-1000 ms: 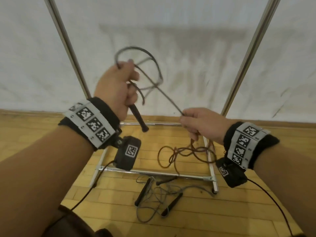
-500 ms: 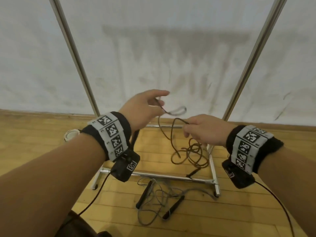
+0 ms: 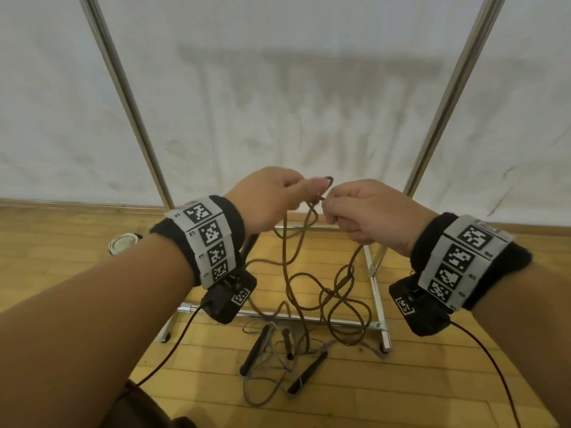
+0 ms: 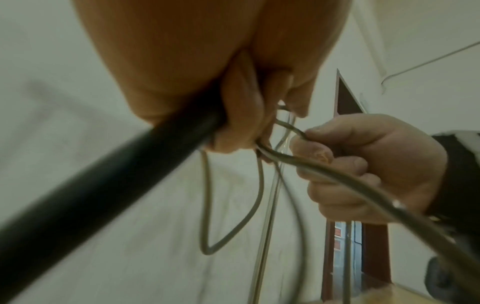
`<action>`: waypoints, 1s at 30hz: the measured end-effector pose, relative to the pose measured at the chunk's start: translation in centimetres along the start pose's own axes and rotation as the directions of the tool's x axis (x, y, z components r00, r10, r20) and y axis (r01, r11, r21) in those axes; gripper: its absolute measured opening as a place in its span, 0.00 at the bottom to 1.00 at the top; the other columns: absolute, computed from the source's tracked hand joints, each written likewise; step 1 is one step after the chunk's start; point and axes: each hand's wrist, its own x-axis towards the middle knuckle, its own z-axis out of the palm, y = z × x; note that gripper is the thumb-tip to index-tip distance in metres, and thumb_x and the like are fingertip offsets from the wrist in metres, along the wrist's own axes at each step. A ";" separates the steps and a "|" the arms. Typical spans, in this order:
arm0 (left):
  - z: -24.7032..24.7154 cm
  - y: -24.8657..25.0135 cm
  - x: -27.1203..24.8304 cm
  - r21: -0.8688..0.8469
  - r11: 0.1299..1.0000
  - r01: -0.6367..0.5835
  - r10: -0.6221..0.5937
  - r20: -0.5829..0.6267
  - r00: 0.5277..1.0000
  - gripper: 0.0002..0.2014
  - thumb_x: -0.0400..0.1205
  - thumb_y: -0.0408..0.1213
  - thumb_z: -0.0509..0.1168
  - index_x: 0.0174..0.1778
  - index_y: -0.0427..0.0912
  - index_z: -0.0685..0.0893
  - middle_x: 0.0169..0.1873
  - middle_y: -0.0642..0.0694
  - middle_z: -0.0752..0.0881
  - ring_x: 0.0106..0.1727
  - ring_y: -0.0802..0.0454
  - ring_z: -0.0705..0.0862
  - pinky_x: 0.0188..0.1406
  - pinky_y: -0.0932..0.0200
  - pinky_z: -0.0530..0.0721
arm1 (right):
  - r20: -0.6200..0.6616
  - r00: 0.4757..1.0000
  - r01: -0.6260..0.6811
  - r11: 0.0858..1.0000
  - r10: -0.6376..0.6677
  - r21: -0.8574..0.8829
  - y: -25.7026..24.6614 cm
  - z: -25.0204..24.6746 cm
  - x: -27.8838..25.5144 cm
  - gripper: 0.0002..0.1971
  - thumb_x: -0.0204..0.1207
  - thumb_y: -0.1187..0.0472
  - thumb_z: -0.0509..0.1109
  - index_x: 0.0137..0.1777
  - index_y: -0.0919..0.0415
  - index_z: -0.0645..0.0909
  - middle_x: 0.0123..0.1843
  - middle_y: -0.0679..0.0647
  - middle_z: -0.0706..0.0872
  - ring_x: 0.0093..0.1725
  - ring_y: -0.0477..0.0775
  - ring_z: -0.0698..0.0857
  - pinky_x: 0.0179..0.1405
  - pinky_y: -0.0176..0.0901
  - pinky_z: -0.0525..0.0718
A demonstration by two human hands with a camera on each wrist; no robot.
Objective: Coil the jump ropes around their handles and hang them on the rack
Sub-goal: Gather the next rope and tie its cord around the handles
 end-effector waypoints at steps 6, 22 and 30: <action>-4.3 0.9 1.1 -0.290 0.954 -0.077 -0.118 -0.598 0.793 0.12 0.83 0.48 0.74 0.32 0.57 0.90 0.20 0.58 0.79 0.19 0.59 0.73 0.15 0.63 0.70 | 0.077 0.992 -0.074 0.960 0.098 -0.271 4.4 0.3 -0.1 0.19 0.90 0.47 0.60 0.47 0.61 0.82 0.29 0.50 0.78 0.26 0.49 0.76 0.30 0.41 0.79; -0.2 -0.5 -0.6 0.130 0.989 -0.070 0.058 0.092 0.994 0.19 0.85 0.55 0.73 0.67 0.85 0.80 0.64 0.69 0.85 0.55 0.88 0.79 0.59 0.62 0.85 | 0.024 0.995 -0.084 0.951 0.096 -0.298 2.8 -0.7 -0.3 0.15 0.86 0.55 0.59 0.47 0.62 0.86 0.29 0.46 0.76 0.26 0.45 0.72 0.25 0.38 0.70; 0.8 0.5 -0.4 0.245 0.968 -0.046 0.016 0.124 0.992 0.16 0.88 0.61 0.65 0.41 0.59 0.90 0.22 0.65 0.82 0.20 0.67 0.76 0.23 0.65 0.75 | -0.017 1.000 0.012 0.999 -0.013 -0.043 1.6 -0.9 -1.3 0.14 0.88 0.56 0.62 0.46 0.65 0.82 0.28 0.49 0.71 0.25 0.48 0.68 0.22 0.37 0.67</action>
